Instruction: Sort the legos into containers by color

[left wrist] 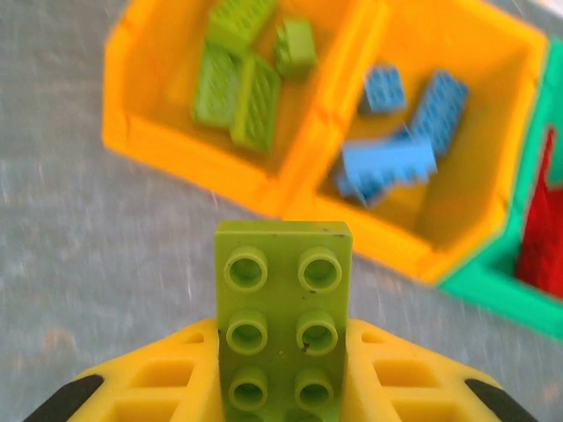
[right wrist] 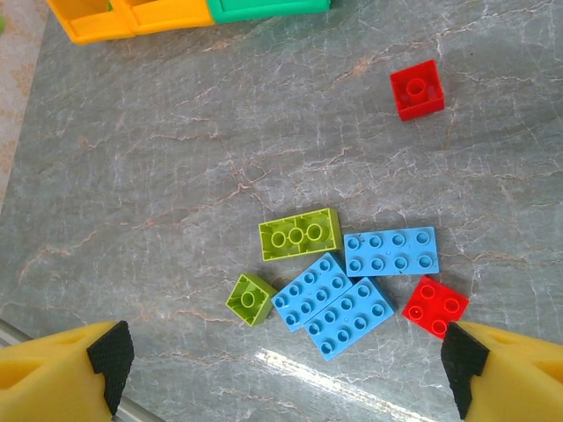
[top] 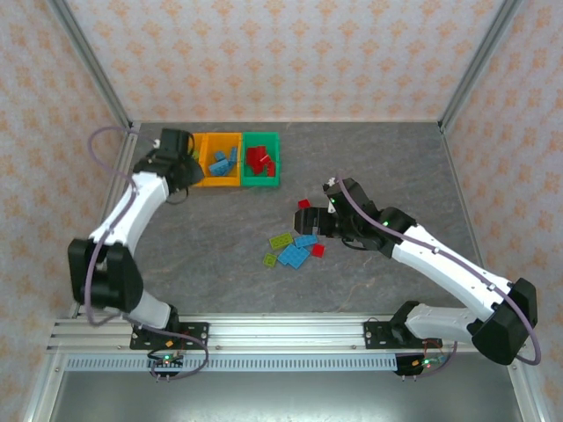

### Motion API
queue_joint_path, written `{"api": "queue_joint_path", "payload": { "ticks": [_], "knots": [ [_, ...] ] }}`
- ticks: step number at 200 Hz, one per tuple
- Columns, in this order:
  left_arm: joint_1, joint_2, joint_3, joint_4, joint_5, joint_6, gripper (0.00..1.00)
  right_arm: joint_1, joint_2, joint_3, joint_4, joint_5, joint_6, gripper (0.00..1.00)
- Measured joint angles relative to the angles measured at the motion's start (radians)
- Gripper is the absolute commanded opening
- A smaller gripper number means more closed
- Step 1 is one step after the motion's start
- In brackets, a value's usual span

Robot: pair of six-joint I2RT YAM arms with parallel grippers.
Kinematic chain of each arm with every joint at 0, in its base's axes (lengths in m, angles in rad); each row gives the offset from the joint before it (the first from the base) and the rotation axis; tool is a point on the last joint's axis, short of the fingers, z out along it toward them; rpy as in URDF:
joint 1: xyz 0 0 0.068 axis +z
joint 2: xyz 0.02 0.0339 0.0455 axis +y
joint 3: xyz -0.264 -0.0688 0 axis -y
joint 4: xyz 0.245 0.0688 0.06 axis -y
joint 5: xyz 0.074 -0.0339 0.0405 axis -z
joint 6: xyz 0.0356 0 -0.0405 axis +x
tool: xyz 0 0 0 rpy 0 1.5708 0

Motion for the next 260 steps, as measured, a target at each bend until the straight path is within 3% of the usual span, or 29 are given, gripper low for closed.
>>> {"api": "queue_joint_path", "payload": {
  "ticks": [26,57,75,110,136,159,195,234,260],
  "knots": [
    [0.083,0.214,0.171,0.019,0.02,0.034,0.38,0.0,-0.007,0.0,0.001,0.008,0.012,0.93],
    [0.089,0.442,0.417,0.008,0.034,0.064,0.59,0.0,-0.032,0.0,0.0,0.022,0.025,0.93],
    [0.089,0.496,0.482,-0.014,0.045,0.076,0.61,0.0,-0.061,0.0,0.0,0.033,0.033,0.93],
    [0.089,0.449,0.453,-0.03,0.081,0.074,0.6,0.0,-0.12,-0.013,-0.001,0.064,0.045,0.93],
    [0.055,0.226,0.274,-0.034,0.106,0.052,0.59,0.0,-0.125,-0.029,0.001,0.1,0.063,0.93],
    [-0.073,-0.005,0.155,-0.03,0.106,0.05,0.57,0.0,-0.122,-0.042,0.001,0.131,0.07,0.93],
    [-0.393,-0.211,0.006,-0.017,0.135,0.1,0.58,0.0,-0.097,-0.046,0.006,0.162,0.079,0.93],
    [-0.634,-0.102,-0.055,-0.093,0.153,0.274,0.64,-0.001,-0.091,-0.049,0.014,0.166,0.081,0.94],
    [-0.698,0.038,-0.054,-0.134,0.153,0.365,0.64,-0.002,-0.091,-0.061,0.02,0.169,0.088,0.94]
  ]
}}
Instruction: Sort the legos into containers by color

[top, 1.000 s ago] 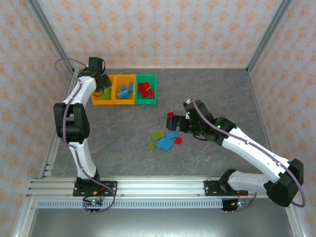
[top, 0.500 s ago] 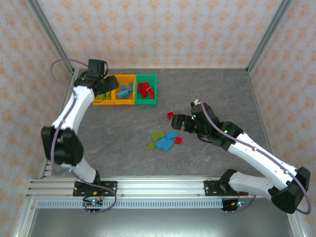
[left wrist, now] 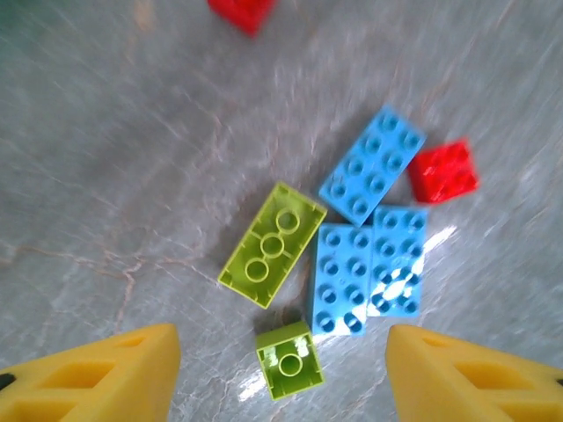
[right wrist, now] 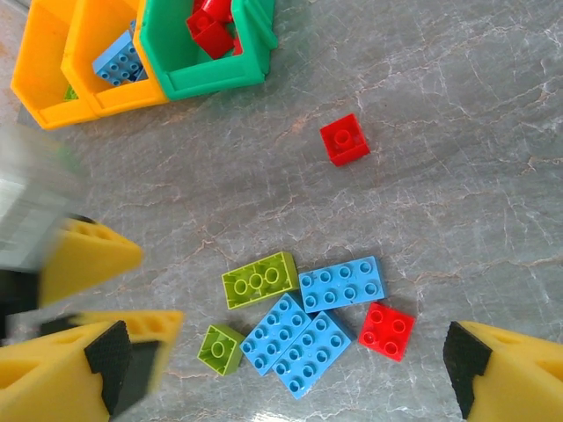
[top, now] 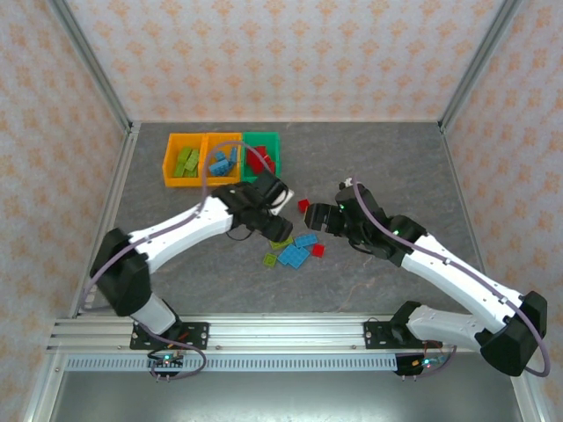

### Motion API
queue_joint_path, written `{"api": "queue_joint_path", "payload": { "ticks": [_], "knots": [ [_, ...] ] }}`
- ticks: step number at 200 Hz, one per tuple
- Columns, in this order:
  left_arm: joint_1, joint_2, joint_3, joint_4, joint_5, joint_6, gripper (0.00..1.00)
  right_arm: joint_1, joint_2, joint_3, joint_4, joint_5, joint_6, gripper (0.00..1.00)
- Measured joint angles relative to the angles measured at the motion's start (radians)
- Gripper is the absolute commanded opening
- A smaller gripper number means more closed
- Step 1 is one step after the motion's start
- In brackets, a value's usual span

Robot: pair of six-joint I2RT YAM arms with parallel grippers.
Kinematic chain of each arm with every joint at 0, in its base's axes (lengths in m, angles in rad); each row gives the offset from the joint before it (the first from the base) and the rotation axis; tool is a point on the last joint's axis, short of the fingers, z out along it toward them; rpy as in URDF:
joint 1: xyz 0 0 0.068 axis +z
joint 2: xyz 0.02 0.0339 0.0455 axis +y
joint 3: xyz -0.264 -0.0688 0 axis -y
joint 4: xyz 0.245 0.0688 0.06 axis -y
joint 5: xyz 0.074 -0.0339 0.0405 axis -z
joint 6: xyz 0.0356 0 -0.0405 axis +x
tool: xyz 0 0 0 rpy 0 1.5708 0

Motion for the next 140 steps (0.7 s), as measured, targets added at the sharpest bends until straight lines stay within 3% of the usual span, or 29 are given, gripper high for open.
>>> {"api": "queue_joint_path", "payload": {
  "ticks": [74,140],
  "knots": [
    [-0.002,0.238,0.057,-0.041,-0.03,0.108,0.64,0.0,-0.029,-0.008,-0.002,0.013,0.019,0.94],
    [0.018,0.359,0.104,-0.029,-0.059,0.119,0.52,0.0,-0.034,-0.013,-0.001,0.014,0.026,0.94]
  ]
}}
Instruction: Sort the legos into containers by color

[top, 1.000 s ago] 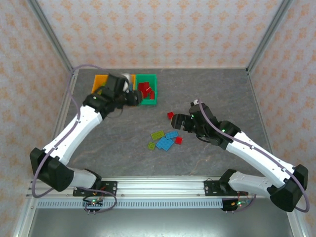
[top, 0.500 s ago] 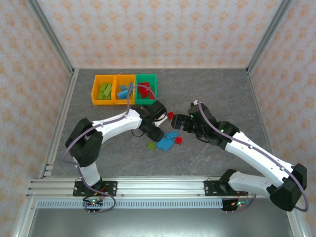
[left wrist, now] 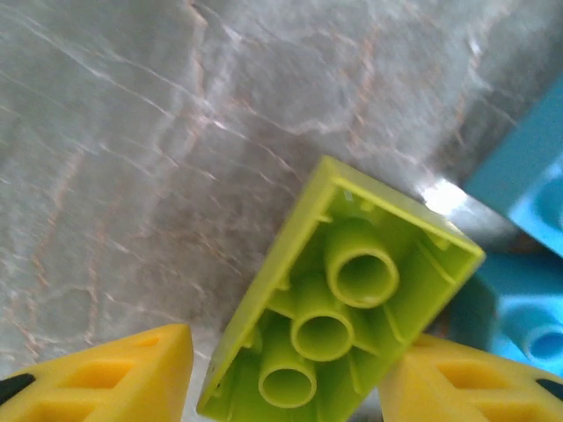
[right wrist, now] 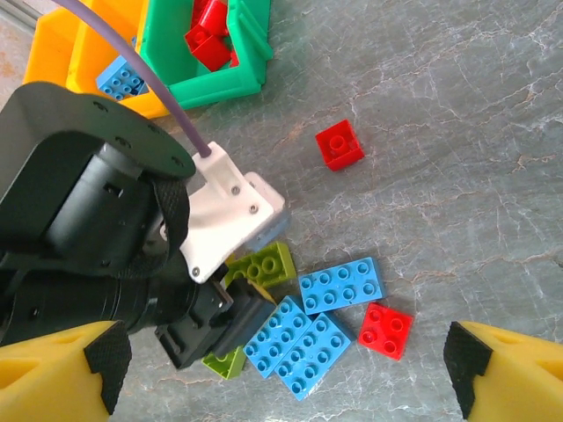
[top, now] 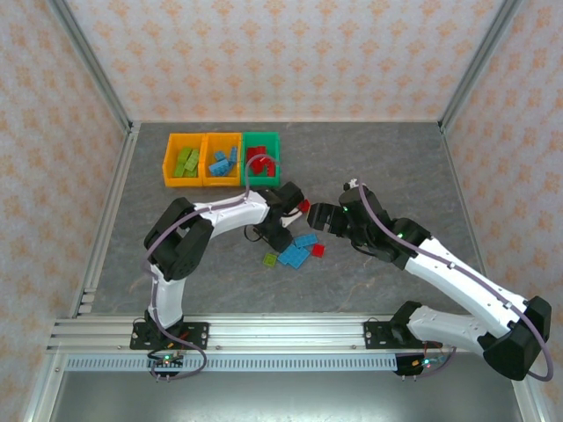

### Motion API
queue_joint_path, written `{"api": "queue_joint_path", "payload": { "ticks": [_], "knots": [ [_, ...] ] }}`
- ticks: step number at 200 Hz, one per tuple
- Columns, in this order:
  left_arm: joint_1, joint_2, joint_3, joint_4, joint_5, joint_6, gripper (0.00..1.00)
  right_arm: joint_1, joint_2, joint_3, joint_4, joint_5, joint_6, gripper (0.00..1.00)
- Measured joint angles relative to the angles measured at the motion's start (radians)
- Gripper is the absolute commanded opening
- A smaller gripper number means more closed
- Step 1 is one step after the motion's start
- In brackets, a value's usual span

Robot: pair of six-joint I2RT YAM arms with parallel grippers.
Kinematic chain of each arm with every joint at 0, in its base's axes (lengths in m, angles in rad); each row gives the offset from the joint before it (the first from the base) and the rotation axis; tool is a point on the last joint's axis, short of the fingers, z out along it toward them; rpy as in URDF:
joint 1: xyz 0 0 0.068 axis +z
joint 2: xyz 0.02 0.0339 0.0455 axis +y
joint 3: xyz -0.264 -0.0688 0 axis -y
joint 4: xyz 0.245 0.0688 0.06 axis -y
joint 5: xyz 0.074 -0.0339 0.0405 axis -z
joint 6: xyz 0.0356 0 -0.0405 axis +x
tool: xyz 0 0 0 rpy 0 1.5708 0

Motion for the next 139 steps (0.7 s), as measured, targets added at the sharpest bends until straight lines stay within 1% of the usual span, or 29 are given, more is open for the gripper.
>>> {"api": "queue_joint_path", "payload": {
  "ticks": [18,32,50,61,74,106,126,139],
  "knots": [
    [0.009,0.014,0.002,0.011,0.018,0.008,0.47,0.0,0.0,0.0,0.0,0.0,0.0,0.94],
    [0.01,0.013,0.001,0.018,0.028,0.01,0.42,0.0,0.0,0.0,-0.001,0.0,0.0,0.94],
    [0.014,0.001,-0.017,0.044,0.033,0.006,0.39,0.0,0.001,-0.002,-0.004,0.0,0.0,0.94],
    [0.023,-0.016,-0.04,0.069,0.042,-0.004,0.32,0.0,0.002,-0.006,-0.007,-0.003,0.0,0.94],
    [0.043,-0.048,-0.077,0.103,0.066,-0.019,0.28,0.0,0.006,-0.01,-0.007,-0.008,0.0,0.94],
    [0.141,-0.175,-0.158,0.171,0.115,-0.065,0.27,0.0,0.03,-0.014,-0.007,-0.028,0.0,0.94],
    [0.223,-0.276,-0.175,0.21,0.132,-0.101,0.27,0.0,0.042,-0.014,-0.007,-0.032,0.0,0.94],
    [0.293,-0.344,-0.179,0.235,0.138,-0.128,0.27,0.0,0.045,-0.014,-0.006,-0.034,0.0,0.94]
  ]
}}
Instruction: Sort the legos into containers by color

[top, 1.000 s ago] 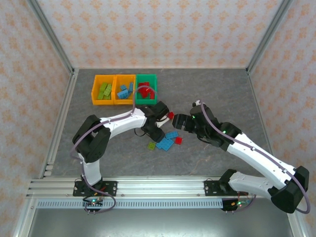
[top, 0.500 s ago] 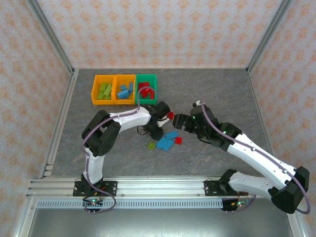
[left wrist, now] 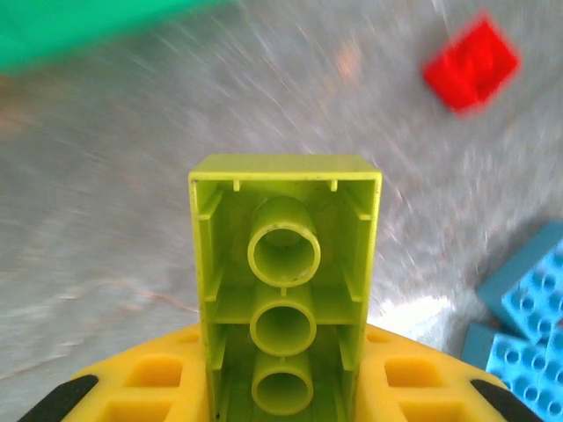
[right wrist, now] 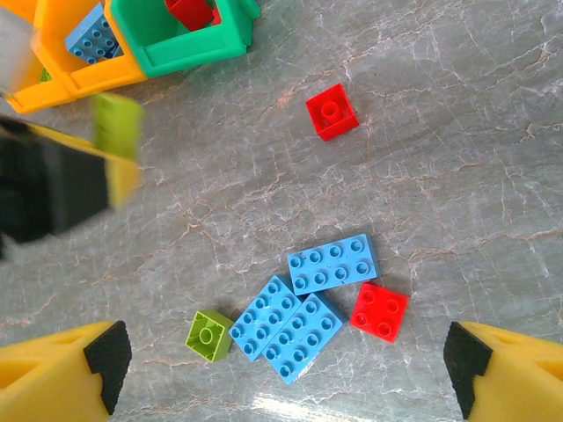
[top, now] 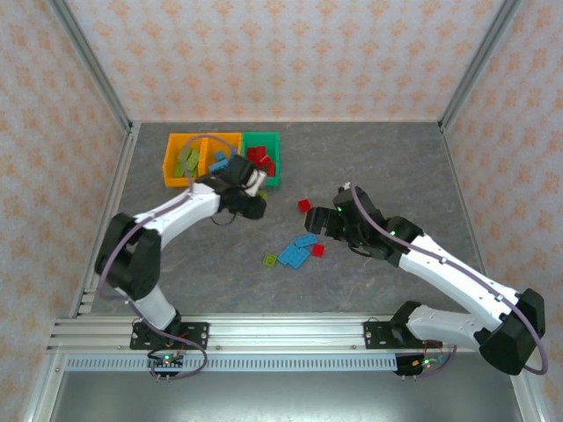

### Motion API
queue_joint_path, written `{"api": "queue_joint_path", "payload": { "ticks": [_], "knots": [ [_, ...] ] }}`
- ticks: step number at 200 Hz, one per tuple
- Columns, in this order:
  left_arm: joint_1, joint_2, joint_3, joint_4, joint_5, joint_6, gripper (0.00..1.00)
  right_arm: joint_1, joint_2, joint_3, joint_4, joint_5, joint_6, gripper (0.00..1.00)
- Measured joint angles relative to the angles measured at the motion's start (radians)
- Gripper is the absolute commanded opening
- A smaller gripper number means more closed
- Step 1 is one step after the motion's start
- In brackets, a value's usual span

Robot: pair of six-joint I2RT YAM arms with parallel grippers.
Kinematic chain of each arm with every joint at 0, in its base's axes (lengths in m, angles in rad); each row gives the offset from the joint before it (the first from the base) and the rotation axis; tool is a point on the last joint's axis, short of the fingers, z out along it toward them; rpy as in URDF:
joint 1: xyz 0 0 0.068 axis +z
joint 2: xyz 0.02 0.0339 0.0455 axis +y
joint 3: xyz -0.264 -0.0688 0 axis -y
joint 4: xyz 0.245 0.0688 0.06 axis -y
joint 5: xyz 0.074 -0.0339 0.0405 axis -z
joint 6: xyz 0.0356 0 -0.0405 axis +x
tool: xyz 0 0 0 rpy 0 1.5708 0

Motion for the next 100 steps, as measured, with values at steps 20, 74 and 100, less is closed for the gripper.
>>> {"api": "queue_joint_path", "payload": {
  "ticks": [20,74,100],
  "knots": [
    [0.142,-0.076,0.004,0.036,-0.005,-0.043,0.28,0.0,0.001,0.0,0.0,-0.004,0.0,0.94],
    [0.478,0.088,0.225,0.037,-0.085,-0.113,0.3,0.0,0.006,0.0,0.001,-0.013,0.004,0.94],
    [0.512,0.259,0.415,-0.008,-0.126,-0.119,0.49,0.0,0.005,0.0,0.0,-0.015,0.011,0.94]
  ]
}}
